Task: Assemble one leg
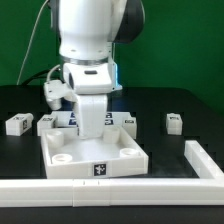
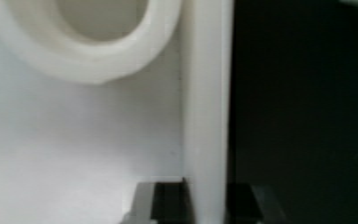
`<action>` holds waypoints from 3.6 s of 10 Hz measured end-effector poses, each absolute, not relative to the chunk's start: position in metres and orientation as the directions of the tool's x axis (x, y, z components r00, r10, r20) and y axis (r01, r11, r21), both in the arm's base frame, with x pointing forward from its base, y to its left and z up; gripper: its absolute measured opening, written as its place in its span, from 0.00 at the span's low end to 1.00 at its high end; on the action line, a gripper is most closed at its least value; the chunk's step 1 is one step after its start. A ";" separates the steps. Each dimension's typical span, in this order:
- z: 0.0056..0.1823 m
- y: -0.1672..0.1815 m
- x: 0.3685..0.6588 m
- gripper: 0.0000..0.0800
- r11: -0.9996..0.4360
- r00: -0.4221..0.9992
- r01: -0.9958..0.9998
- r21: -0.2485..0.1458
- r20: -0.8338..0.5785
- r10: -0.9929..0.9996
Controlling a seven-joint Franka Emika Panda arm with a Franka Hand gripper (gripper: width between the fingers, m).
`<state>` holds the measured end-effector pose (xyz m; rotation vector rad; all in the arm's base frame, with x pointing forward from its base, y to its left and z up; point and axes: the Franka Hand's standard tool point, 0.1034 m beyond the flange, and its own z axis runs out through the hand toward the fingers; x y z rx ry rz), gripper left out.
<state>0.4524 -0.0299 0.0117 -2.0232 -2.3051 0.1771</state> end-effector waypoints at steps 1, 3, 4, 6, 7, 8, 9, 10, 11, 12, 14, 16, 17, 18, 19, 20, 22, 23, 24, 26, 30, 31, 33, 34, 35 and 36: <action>0.010 -0.017 0.462 0.09 0.077 -0.082 0.990 -0.121 -0.029 0.996; 0.010 -0.002 0.477 0.09 0.014 -0.017 0.995 -0.099 -0.036 0.999; 0.010 0.009 0.481 0.09 -0.024 0.021 0.995 -0.093 -0.037 0.999; 0.011 0.037 0.494 0.09 -0.049 0.046 0.995 -0.085 -0.037 0.998; 0.014 0.048 0.500 0.09 -0.026 0.023 0.995 -0.092 -0.039 0.999; 0.014 0.056 0.501 0.09 -0.005 0.002 0.996 -0.095 -0.035 0.999; 0.014 0.061 0.500 0.09 0.011 -0.014 0.995 -0.095 -0.031 0.999; 0.014 0.062 0.500 0.09 0.018 -0.021 0.996 -0.089 -0.027 0.999; 0.014 0.061 0.499 0.09 0.016 -0.019 0.996 -0.091 -0.028 0.999; 0.013 0.061 0.499 0.09 0.016 -0.019 0.996 -0.091 -0.028 0.999; 0.010 0.064 0.498 0.09 0.021 -0.024 0.995 -0.093 -0.023 0.999; 0.011 0.071 0.500 0.09 0.015 -0.017 0.996 -0.089 -0.018 1.000; 0.011 0.070 0.501 0.09 0.013 -0.014 0.996 -0.089 -0.019 1.000; 0.011 0.069 0.501 0.09 0.012 -0.013 0.996 -0.089 -0.019 1.000; 0.011 0.069 0.501 0.10 0.011 -0.013 0.996 -0.089 -0.019 1.000; 0.011 0.069 0.500 0.10 0.011 -0.013 0.996 -0.089 -0.019 1.000; 0.011 0.069 0.500 0.55 0.011 -0.013 0.996 -0.089 -0.019 1.000; 0.011 0.069 0.500 0.55 0.011 -0.013 0.996 -0.089 -0.019 1.000; 0.011 0.069 0.500 0.71 0.011 -0.013 0.996 -0.089 -0.019 1.000; 0.011 0.069 0.500 0.79 0.011 -0.013 0.996 -0.089 -0.019 1.000; 0.012 0.070 0.499 0.81 -0.009 0.007 0.996 -0.088 -0.021 1.000; 0.023 0.074 0.493 0.81 -0.053 0.051 0.995 -0.079 -0.030 0.998; 0.043 0.079 0.484 0.81 -0.061 0.058 0.996 -0.065 -0.041 0.997; 0.051 0.079 0.481 0.81 -0.065 0.062 0.996 -0.057 -0.044 0.997; 0.055 0.079 0.478 0.81 -0.083 0.080 0.995 -0.052 -0.047 0.996; 0.052 0.079 0.478 0.81 -0.097 0.094 0.994 -0.056 -0.047 0.994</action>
Offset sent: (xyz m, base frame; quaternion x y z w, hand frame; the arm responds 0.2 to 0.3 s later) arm 0.0232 0.0405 -0.0167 -0.0070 0.0139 0.0944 0.9954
